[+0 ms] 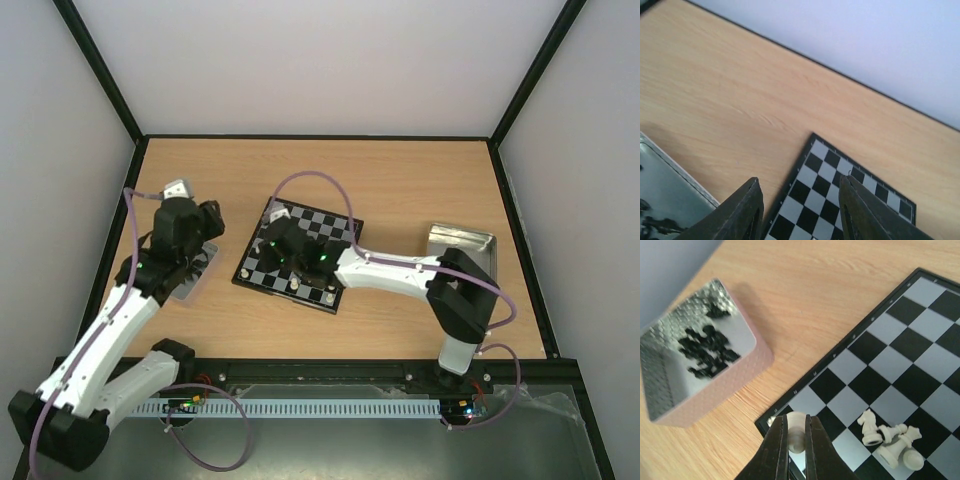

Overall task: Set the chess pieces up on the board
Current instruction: Place the chess piece on the chessboard.

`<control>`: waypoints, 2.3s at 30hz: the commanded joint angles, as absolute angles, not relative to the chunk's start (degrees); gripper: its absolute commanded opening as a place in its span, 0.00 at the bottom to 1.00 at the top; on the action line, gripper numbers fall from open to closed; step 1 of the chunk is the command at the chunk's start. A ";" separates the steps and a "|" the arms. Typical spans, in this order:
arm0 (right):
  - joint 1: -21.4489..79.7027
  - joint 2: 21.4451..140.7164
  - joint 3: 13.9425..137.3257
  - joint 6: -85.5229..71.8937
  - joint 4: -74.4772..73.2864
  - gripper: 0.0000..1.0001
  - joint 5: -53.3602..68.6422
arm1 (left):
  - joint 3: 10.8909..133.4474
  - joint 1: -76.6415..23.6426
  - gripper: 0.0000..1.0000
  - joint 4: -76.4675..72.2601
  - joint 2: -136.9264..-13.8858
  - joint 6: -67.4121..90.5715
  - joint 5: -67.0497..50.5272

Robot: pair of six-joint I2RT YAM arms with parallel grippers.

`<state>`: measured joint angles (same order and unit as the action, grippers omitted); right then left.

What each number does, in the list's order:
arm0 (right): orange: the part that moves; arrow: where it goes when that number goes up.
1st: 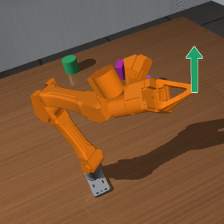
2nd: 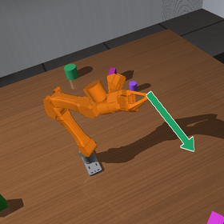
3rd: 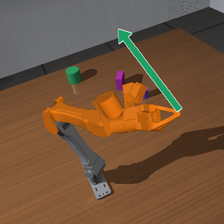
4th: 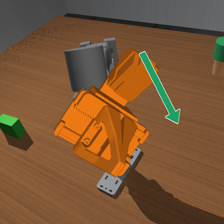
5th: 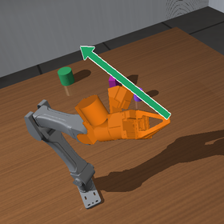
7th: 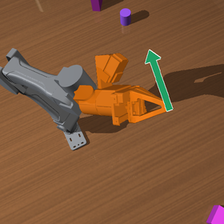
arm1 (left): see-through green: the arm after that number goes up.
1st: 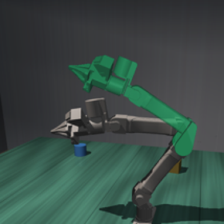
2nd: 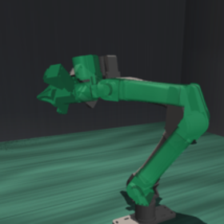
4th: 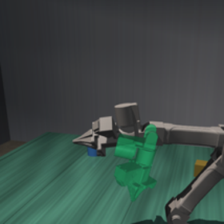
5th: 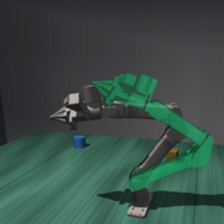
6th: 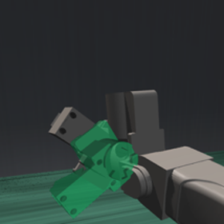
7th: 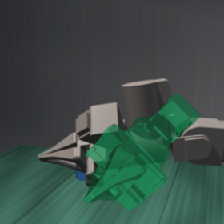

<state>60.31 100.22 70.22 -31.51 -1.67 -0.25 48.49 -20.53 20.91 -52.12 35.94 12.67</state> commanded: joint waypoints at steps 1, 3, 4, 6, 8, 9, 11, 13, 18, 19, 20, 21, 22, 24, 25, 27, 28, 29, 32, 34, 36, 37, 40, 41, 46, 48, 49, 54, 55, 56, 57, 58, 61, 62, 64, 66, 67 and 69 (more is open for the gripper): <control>63.87 104.87 73.39 -25.36 -9.65 0.02 -9.36 | 48.13 -20.15 0.45 22.29 -47.12 32.67 21.14; 65.08 106.17 74.11 -24.49 -11.02 0.02 -10.88 | 47.46 -20.13 0.46 21.68 -45.91 32.12 21.43; 65.60 106.82 74.48 -24.32 -11.66 0.02 -11.35 | 47.13 -20.13 0.47 21.36 -45.55 31.96 21.44; 66.21 107.86 74.93 -24.05 -12.69 0.02 -11.78 | 46.63 -20.08 0.48 20.95 -45.25 31.85 21.11; 66.63 108.74 75.20 -23.93 -13.36 0.02 -11.99 | 46.22 -20.16 0.49 20.59 -45.30 31.81 20.54; 66.81 109.22 75.31 -23.65 -13.62 0.02 -11.72 | 46.03 -20.09 0.50 20.35 -45.41 31.82 20.42; 67.13 110.08 75.70 -23.43 -14.23 0.03 -11.44 | 45.68 -20.13 0.51 20.09 -45.71 31.68 20.01; 67.36 110.92 76.28 -23.16 -14.98 0.03 -10.99 | 45.59 -20.07 0.52 19.92 -46.06 31.56 19.63; 67.59 112.17 76.48 -22.75 -15.39 0.05 -10.98 | 45.45 -20.04 0.53 19.82 -46.68 31.55 18.55; 67.59 112.49 76.71 -22.50 -15.43 0.05 -10.94 | 45.26 -20.04 0.53 19.62 -46.69 31.52 18.43; 67.59 112.88 76.91 -22.38 -15.61 0.05 -10.84 | 45.11 -20.04 0.53 19.54 -46.80 31.61 18.31; 67.59 113.19 77.19 -22.31 -15.71 0.05 -10.62 | 45.02 -20.04 0.53 19.48 -46.92 31.62 18.20; 67.59 113.46 77.43 -22.22 -15.76 0.05 -10.32 | 45.00 -20.05 0.53 19.51 -47.01 31.55 18.15; 67.59 113.65 77.45 -22.15 -15.75 0.05 -9.88 | 45.06 -20.06 0.53 19.56 -47.17 31.54 18.11; 67.59 113.73 77.43 -22.15 -15.73 0.06 -9.85 | 45.02 -20.05 0.53 19.64 -47.27 31.55 18.11; 67.60 113.87 77.52 -22.23 -15.97 0.07 -9.89 | 44.97 -20.04 0.53 19.68 -47.42 31.53 18.02; 67.59 113.88 77.60 -22.24 -16.19 0.08 -9.90 | 44.92 -20.04 0.53 19.64 -47.45 31.54 18.02; 67.59 113.76 77.52 -22.30 -16.27 0.09 -9.97 | 44.91 -20.04 0.53 19.64 -47.39 31.61 18.02; 67.59 113.57 77.47 -22.50 -16.67 0.13 -10.10 | 44.91 -20.08 0.53 19.61 -47.54 31.63 18.02; 67.59 113.28 77.36 -22.65 -16.52 0.16 -9.39 | 44.84 -20.05 0.53 19.55 -47.56 31.66 18.01; 67.59 112.69 77.46 -22.91 -16.24 0.19 -8.35 | 44.88 -20.07 0.53 19.51 -47.59 31.63 17.93; 67.59 112.13 77.44 -23.10 -15.88 0.20 -7.89 | 44.86 -20.04 0.53 19.50 -47.60 31.58 17.91; 67.59 111.07 77.55 -23.60 -14.98 0.20 -6.77 | 44.84 -20.04 0.53 19.51 -47.72 31.49 17.93; 67.59 110.79 77.67 -23.78 -14.90 0.21 -6.52 | 44.83 -20.04 0.53 19.52 -47.69 31.54 17.93; 67.52 110.62 77.91 -24.73 -15.04 0.21 -6.20 | 44.73 -20.04 0.53 19.56 -47.66 31.53 17.68; 67.50 110.86 78.12 -25.15 -15.76 0.22 -6.83 | 44.75 -20.04 0.53 19.60 -47.76 31.50 17.61; 67.45 110.97 78.27 -25.28 -16.11 0.24 -7.31 | 44.69 -20.04 0.53 19.53 -47.83 31.55 17.58; 67.13 109.30 78.92 -26.50 -16.38 0.30 -9.82 | 44.87 -20.04 0.53 19.50 -47.94 31.52 17.25; 66.76 108.54 78.98 -27.02 -16.07 0.31 -9.84 | 44.91 -20.04 0.54 19.49 -47.98 31.52 17.15; 66.32 107.62 78.94 -27.66 -15.70 0.32 -9.85 | 44.96 -20.04 0.54 19.51 -47.99 31.55 17.03; 65.76 106.27 78.71 -28.53 -15.28 0.32 -9.80 | 44.98 -20.04 0.54 19.51 -47.91 31.51 16.91; 65.00 105.34 78.44 -29.48 -14.88 0.33 -9.71 | 45.06 -20.04 0.54 19.40 -48.03 31.43 16.69; 61.78 102.71 76.73 -32.78 -14.38 0.35 -9.20 | 45.07 -20.04 0.56 19.17 -48.42 31.21 15.19; 60.53 102.06 75.68 -34.07 -14.52 0.35 -8.95 | 45.13 -20.04 0.56 19.04 -48.69 31.10 14.37; 57.89 100.98 74.01 -36.03 -15.16 0.35 -7.97 | 45.07 -20.05 0.57 18.71 -49.18 30.95 12.50; 55.39 100.03 71.89 -38.05 -15.24 0.36 -5.94 | 44.96 -20.04 0.59 18.17 -50.02 30.82 10.36; 54.36 99.58 70.83 -38.36 -15.21 0.36 -4.99 | 44.92 -20.08 0.59 18.00 -50.40 30.71 9.38; 52.78 99.06 69.52 -37.90 -15.38 0.36 -3.75 | 45.00 -20.04 0.59 17.69 -51.06 30.78 7.95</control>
